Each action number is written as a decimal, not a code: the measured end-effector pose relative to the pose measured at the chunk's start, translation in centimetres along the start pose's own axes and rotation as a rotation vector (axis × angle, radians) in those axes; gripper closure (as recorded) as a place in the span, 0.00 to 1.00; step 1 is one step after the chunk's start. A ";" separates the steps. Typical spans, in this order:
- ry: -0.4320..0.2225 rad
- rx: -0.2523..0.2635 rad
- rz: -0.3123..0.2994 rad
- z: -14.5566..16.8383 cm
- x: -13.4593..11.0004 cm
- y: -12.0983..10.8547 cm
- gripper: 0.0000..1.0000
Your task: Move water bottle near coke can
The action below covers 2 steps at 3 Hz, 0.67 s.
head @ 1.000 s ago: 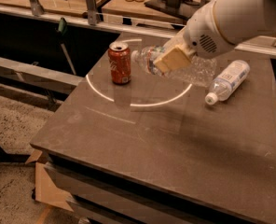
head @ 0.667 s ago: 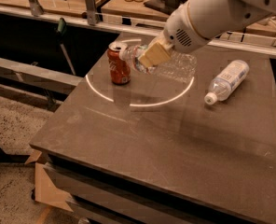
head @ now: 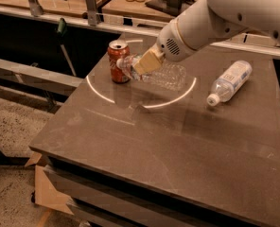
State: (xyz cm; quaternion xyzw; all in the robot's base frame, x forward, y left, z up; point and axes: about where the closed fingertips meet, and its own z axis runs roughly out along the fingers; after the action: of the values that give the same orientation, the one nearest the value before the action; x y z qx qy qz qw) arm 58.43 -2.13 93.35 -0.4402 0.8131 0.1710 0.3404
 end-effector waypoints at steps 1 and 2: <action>0.007 -0.037 0.022 1.4 1.2 0.4 0.59; 0.007 -0.070 0.037 2.4 2.5 1.2 0.36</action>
Offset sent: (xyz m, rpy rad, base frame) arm -0.0191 0.0047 -0.0592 0.0635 0.1086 0.0343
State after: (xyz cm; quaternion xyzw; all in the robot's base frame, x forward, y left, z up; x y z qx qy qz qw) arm 57.45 -1.60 89.83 -0.4374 0.8158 0.2040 0.3187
